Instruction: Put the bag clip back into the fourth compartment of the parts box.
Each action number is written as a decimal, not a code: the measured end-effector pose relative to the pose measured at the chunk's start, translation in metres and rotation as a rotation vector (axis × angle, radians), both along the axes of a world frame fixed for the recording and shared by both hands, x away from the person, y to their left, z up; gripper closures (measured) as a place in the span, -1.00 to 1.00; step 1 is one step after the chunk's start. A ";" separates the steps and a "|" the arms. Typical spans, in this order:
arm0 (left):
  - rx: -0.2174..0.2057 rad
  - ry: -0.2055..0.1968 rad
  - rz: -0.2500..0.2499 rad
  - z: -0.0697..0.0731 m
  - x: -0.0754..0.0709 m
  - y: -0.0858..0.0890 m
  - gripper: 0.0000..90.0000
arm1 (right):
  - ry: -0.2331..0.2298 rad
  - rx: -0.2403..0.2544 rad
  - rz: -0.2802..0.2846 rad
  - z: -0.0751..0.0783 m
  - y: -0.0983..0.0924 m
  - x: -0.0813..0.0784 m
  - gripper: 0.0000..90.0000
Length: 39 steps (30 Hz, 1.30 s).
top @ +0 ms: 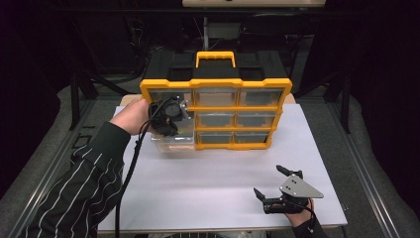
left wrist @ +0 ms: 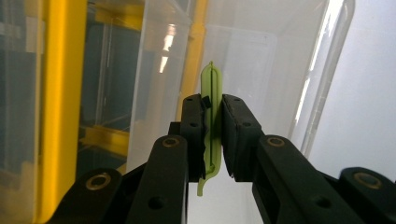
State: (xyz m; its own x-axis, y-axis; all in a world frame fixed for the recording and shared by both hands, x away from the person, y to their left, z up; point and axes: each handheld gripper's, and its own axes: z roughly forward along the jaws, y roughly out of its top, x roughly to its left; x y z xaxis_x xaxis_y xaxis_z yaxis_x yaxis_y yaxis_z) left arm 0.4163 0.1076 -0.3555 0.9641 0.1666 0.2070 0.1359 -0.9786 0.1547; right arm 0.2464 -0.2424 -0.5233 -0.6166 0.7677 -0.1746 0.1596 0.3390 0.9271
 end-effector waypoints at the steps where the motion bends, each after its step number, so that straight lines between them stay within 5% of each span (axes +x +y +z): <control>1: -0.003 0.003 -0.001 -0.002 0.001 0.000 0.77 | 0.001 0.000 0.001 0.000 0.000 0.000 -1.00; 24: 0.000 0.011 -0.017 -0.012 0.001 -0.004 0.75 | 0.002 0.000 0.001 0.000 0.000 0.000 -1.00; 35: -0.031 -0.051 0.001 0.008 -0.002 0.004 0.41 | 0.004 0.000 0.002 0.000 0.000 0.000 -1.00; 39: -0.039 -0.041 -0.001 0.015 -0.002 0.008 0.39 | 0.007 -0.001 0.001 -0.001 0.000 0.000 -1.00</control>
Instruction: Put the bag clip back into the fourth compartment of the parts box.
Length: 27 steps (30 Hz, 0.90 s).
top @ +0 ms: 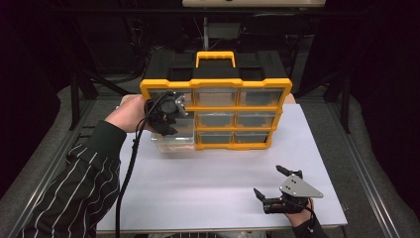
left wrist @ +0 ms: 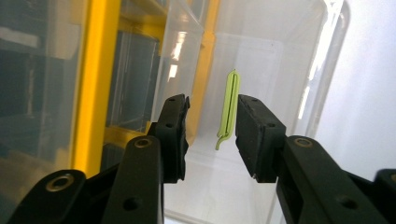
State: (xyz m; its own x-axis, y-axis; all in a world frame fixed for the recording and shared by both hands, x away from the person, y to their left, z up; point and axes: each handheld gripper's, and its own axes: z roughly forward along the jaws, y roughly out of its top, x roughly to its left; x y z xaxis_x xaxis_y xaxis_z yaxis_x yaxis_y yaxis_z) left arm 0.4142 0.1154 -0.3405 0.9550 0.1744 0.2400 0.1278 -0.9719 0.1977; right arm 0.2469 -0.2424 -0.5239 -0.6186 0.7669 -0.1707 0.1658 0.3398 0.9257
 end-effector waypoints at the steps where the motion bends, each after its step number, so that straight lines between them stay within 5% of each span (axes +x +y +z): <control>1: -0.010 -0.008 0.003 0.004 -0.001 0.003 0.36 | -0.001 0.000 0.000 0.000 0.000 0.000 -1.00; 21: -0.085 -0.036 0.067 0.028 -0.011 0.055 0.17 | 0.002 -0.005 0.003 0.000 0.001 0.000 -1.00; 27: -0.102 -0.039 0.117 0.028 -0.012 0.068 -0.12 | 0.005 -0.006 0.005 -0.001 0.001 0.001 -1.00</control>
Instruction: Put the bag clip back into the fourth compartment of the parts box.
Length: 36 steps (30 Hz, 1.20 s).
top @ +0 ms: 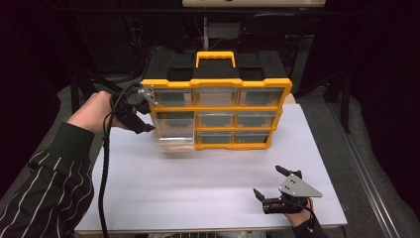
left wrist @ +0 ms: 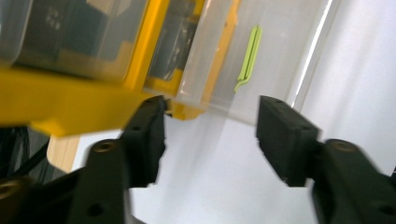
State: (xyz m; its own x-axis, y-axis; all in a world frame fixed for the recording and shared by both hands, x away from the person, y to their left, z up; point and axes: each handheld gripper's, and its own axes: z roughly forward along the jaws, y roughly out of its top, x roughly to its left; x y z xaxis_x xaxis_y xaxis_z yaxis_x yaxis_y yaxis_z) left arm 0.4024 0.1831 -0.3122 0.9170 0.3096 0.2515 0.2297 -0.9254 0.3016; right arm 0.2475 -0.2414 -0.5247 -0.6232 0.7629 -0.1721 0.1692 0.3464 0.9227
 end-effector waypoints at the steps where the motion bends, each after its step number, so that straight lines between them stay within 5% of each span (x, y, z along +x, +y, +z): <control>1: -0.009 -0.002 0.007 0.000 -0.001 0.004 -0.15 | 0.000 0.000 0.000 0.000 0.000 0.000 -1.00; 17: -0.024 -0.025 0.103 -0.011 -0.013 0.043 -0.69 | 0.001 -0.004 -0.001 0.000 0.000 0.000 -1.00; 20: -0.022 -0.028 0.123 -0.017 -0.013 0.048 -0.94 | 0.001 -0.004 -0.002 0.000 0.000 0.000 -1.00; 36: -0.053 -0.037 0.229 -0.061 -0.021 0.066 -1.00 | 0.000 -0.003 -0.004 0.000 0.001 -0.001 -1.00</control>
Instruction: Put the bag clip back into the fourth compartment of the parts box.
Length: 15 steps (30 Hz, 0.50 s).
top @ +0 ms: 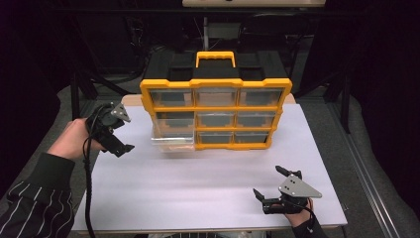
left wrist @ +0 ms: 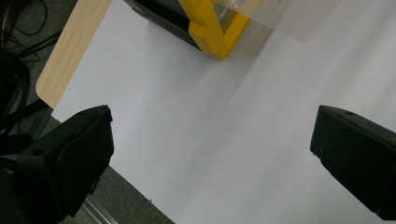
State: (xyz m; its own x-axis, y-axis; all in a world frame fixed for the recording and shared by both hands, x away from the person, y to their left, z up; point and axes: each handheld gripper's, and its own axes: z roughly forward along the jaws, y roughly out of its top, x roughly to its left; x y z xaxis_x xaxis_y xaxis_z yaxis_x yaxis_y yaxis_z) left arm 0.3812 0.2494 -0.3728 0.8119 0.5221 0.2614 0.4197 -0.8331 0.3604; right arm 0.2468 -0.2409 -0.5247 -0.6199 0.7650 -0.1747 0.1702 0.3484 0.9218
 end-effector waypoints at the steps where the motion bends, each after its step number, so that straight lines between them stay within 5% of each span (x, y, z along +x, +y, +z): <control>1: -0.002 -0.003 0.012 -0.005 -0.001 0.001 -1.00 | 0.000 -0.001 0.000 0.000 0.000 0.000 -1.00; 15: -0.076 -0.056 0.120 -0.048 -0.012 0.012 -1.00 | 0.005 -0.003 -0.002 -0.001 0.000 0.001 -1.00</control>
